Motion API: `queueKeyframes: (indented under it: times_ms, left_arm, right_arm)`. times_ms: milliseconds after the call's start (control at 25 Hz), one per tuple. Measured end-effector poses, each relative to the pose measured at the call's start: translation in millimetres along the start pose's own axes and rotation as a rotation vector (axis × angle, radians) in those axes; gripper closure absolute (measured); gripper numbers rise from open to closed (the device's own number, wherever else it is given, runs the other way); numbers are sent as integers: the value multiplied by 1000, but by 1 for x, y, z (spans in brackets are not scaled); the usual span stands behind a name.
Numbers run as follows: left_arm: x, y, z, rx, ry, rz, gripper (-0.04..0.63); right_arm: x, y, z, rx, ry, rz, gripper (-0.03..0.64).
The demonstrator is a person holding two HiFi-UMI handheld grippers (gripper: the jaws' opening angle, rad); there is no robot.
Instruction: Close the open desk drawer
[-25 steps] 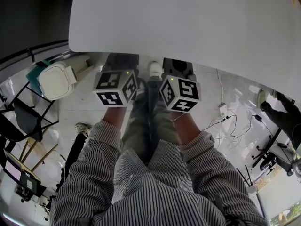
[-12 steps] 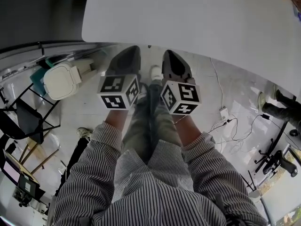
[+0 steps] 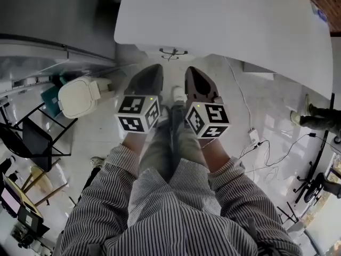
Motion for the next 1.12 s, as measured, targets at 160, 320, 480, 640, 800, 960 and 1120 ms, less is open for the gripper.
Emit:
queueKeyframes:
  times_ms: [160, 320, 480, 640, 800, 960, 1120]
  left_arm:
    - [15, 0, -30, 12, 27, 9, 583]
    - [28, -7, -56, 25, 49, 12, 583]
    - [42, -16, -81, 37, 61, 22, 583]
    - [59, -27, -105, 58, 72, 28, 583]
    - [74, -41, -126, 82, 87, 37, 583]
    - [82, -56, -150, 120, 107, 41, 583]
    - [87, -67, -170, 150, 90, 28, 583]
  right_arm:
    - [-19, -6, -25, -1, -8, -23, 601]
    - [-35, -16, -50, 2, -17, -39, 601]
    - [-48, -30, -73, 1, -39, -76, 601]
    - [-61, -47, -94, 2, -78, -113, 601]
    - [-74, -64, -114, 3, -140, -124, 601]
    - [-85, -75, -129, 5, -209, -141, 601]
    - [-89, -86, -144, 7, -257, -138, 601]
Point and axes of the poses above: the fingertips, and each gripper's own axes: z forward along the fingers, x to its right, y out of its underside, the point moved 5 cm from there along -z, backward along the fingers, and after that the axes turned 14 degrees about -x, right-handed, at the moved point
